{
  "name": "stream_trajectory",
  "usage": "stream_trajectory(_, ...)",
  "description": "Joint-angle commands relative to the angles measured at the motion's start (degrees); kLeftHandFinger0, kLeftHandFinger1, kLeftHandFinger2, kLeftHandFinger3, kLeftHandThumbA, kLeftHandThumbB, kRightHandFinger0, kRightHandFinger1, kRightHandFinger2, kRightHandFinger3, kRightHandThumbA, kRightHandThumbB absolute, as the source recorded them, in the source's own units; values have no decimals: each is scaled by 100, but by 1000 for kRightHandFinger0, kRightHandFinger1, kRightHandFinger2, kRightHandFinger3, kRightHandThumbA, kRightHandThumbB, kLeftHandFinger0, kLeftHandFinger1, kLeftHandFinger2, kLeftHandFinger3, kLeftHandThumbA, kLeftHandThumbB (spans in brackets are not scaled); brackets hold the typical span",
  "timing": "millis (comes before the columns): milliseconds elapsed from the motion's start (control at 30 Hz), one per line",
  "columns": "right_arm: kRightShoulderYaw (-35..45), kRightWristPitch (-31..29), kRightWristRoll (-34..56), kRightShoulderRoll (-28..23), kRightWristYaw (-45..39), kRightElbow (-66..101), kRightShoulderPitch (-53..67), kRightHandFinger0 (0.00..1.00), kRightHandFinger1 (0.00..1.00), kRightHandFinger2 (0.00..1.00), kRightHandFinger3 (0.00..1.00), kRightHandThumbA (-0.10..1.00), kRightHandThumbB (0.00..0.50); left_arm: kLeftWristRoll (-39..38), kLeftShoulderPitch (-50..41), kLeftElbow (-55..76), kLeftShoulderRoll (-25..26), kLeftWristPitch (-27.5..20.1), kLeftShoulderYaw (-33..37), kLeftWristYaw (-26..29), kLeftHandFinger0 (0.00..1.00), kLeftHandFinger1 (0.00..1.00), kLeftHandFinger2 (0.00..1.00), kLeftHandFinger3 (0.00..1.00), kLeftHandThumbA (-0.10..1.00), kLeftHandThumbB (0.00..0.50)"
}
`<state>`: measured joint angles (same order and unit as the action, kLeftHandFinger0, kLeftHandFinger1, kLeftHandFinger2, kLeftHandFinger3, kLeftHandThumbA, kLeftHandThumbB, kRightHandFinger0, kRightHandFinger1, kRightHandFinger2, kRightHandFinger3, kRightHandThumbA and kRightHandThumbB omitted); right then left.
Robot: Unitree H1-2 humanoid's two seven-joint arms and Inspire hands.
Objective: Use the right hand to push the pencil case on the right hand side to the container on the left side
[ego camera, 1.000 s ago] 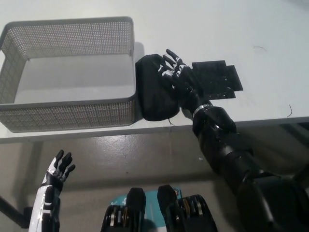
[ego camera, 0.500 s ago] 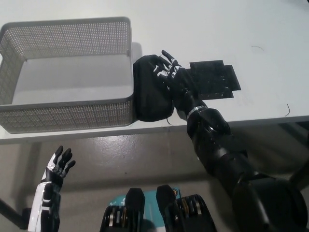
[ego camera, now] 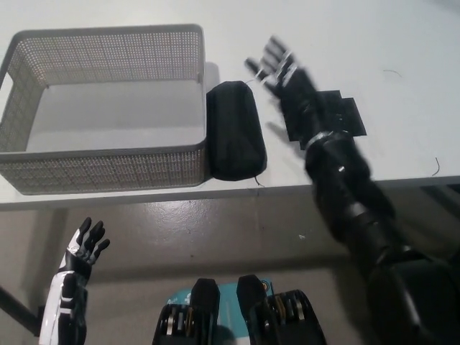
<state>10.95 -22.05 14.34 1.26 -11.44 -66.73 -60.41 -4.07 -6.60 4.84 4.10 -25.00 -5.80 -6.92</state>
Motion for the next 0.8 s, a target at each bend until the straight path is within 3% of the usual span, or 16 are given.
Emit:
stream_trajectory(0, -36, -209, -72, -290, 26, 991, -2, 1000, 1000, 1000, 1000, 1000, 357, -9, 20, 160, 15, -193, 1, -75, 1000, 1000, 1000, 1000, 1000, 236)
stream_trajectory(133, -136, 215, -109, -488, 1, 2406, 517, 1000, 1000, 1000, 1000, 1000, 375, -15, 49, 165, 26, -193, 14, -91, 1000, 1000, 1000, 1000, 1000, 227)
stream_trajectory(300, -235, 698, -148, -585, 73, 4502, 1475, 1000, 1000, 1000, 1000, 1000, 336, 47, 51, 216, 49, -193, 8, -44, 1000, 1000, 1000, 1000, 1000, 237)
stream_trajectory(333, -236, 688, -135, -594, 60, 4693, 1568, 1000, 1000, 1000, 1000, 1000, 444, 30, 61, 214, 56, -193, 2, -52, 1000, 1000, 1000, 1000, 1000, 243)
stream_trajectory(367, -241, 700, -89, -616, 12, 4986, 1741, 1000, 1000, 1000, 1000, 1000, 372, 9, 67, 211, 64, -193, -3, -59, 1000, 1000, 1000, 1000, 1000, 245)
stream_trajectory(400, -246, 749, -60, -630, -9, 5271, 1915, 1000, 1000, 1000, 1000, 1000, 350, -20, 69, 208, 73, -193, -6, -76, 1000, 1000, 1000, 1000, 1000, 244)
stream_trajectory(500, -227, 1092, 98, -652, 21, 6492, 2665, 1000, 1000, 1000, 1000, 1000, 407, -63, 98, 203, 85, -193, -16, -88, 1000, 1000, 1000, 1000, 1000, 247)
stream_trajectory(767, -300, 1063, 55, -722, -81, 8041, 4259, 1000, 1000, 1000, 1000, 1000, 395, -116, 192, 182, 100, -193, -7, -106, 1000, 1000, 1000, 1000, 1000, 244)
